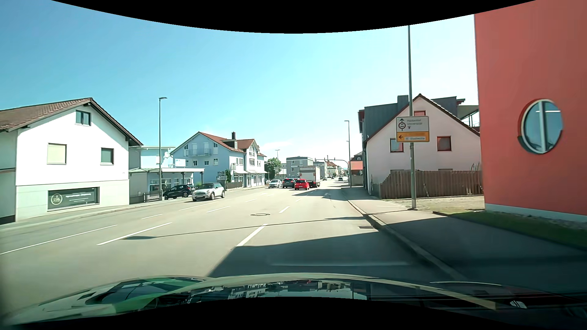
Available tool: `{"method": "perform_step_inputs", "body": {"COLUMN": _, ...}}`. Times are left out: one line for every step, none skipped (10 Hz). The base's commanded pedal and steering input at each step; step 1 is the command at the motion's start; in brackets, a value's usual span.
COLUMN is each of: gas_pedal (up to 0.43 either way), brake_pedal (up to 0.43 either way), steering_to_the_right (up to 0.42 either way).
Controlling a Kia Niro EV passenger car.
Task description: Follow the waypoints while adhering to traffic rules and regulations
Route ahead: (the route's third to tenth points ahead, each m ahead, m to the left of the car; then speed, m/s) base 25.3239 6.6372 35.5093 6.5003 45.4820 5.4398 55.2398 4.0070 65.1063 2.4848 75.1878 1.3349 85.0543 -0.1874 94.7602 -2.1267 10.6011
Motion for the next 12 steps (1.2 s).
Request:
{"method": "perform_step_inputs", "body": {"gas_pedal": 0.087, "brake_pedal": 0.0, "steering_to_the_right": 0.014}}
{"method": "perform_step_inputs", "body": {"gas_pedal": 0.087, "brake_pedal": 0.0, "steering_to_the_right": 0.015}}
{"method": "perform_step_inputs", "body": {"gas_pedal": 0.087, "brake_pedal": 0.0, "steering_to_the_right": 0.015}}
{"method": "perform_step_inputs", "body": {"gas_pedal": 0.087, "brake_pedal": 0.0, "steering_to_the_right": 0.015}}
{"method": "perform_step_inputs", "body": {"gas_pedal": 0.087, "brake_pedal": 0.0, "steering_to_the_right": 0.016}}
{"method": "perform_step_inputs", "body": {"gas_pedal": 0.087, "brake_pedal": 0.0, "steering_to_the_right": 0.016}}
{"method": "perform_step_inputs", "body": {"gas_pedal": 0.087, "brake_pedal": 0.0, "steering_to_the_right": 0.016}}
{"method": "perform_step_inputs", "body": {"gas_pedal": 0.087, "brake_pedal": 0.0, "steering_to_the_right": 0.014}}
{"method": "perform_step_inputs", "body": {"gas_pedal": 0.087, "brake_pedal": 0.0, "steering_to_the_right": 0.012}}
{"method": "perform_step_inputs", "body": {"gas_pedal": 0.087, "brake_pedal": 0.0, "steering_to_the_right": 0.012}}
{"method": "perform_step_inputs", "body": {"gas_pedal": 0.087, "brake_pedal": 0.0, "steering_to_the_right": 0.012}}
{"method": "perform_step_inputs", "body": {"gas_pedal": 0.087, "brake_pedal": 0.0, "steering_to_the_right": 0.012}}
